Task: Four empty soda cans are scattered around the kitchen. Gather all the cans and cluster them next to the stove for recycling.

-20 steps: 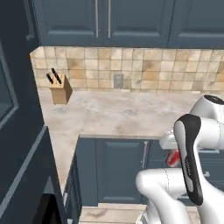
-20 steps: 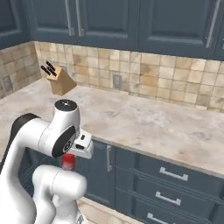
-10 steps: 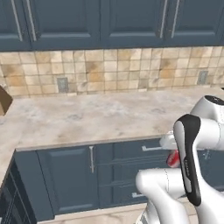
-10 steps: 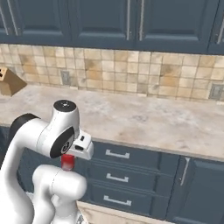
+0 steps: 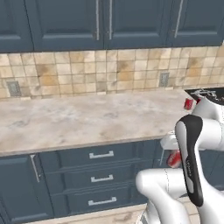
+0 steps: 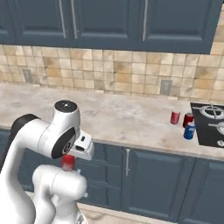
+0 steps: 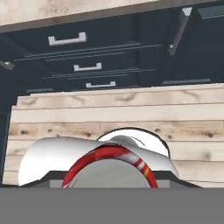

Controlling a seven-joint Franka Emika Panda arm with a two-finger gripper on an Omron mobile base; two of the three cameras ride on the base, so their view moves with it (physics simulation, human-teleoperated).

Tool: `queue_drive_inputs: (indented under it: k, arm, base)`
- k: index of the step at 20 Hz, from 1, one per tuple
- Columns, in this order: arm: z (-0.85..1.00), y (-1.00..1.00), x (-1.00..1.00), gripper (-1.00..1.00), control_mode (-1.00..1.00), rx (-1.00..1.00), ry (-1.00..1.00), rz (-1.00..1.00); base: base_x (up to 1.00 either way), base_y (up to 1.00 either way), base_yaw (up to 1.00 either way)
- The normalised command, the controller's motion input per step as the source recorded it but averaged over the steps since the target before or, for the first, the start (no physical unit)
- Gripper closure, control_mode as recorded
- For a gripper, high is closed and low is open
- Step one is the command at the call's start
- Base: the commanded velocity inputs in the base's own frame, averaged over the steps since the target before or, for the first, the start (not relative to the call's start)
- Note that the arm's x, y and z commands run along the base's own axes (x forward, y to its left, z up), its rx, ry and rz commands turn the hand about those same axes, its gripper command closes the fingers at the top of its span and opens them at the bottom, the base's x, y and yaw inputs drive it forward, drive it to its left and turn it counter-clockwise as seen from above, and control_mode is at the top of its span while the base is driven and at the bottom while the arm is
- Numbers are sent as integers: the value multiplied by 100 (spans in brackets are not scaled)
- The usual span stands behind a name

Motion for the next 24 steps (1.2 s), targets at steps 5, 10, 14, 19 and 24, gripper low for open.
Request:
queue_drive_inputs:
  k: [5, 10, 14, 19, 24]
  arm:
    - [0, 0, 0, 100, 100, 0, 0, 0]
    - [0, 0, 0, 100, 100, 0, 0, 0]
    - [0, 0, 0, 100, 100, 0, 0, 0]
    - [0, 0, 0, 100, 100, 0, 0, 0]
    - [0, 0, 0, 100, 100, 0, 0, 0]
  base:
    - [50, -96, -40]
    - [90, -15, -25]
    - [63, -11, 4]
    - [12, -67, 17]
    - [54, -25, -3]
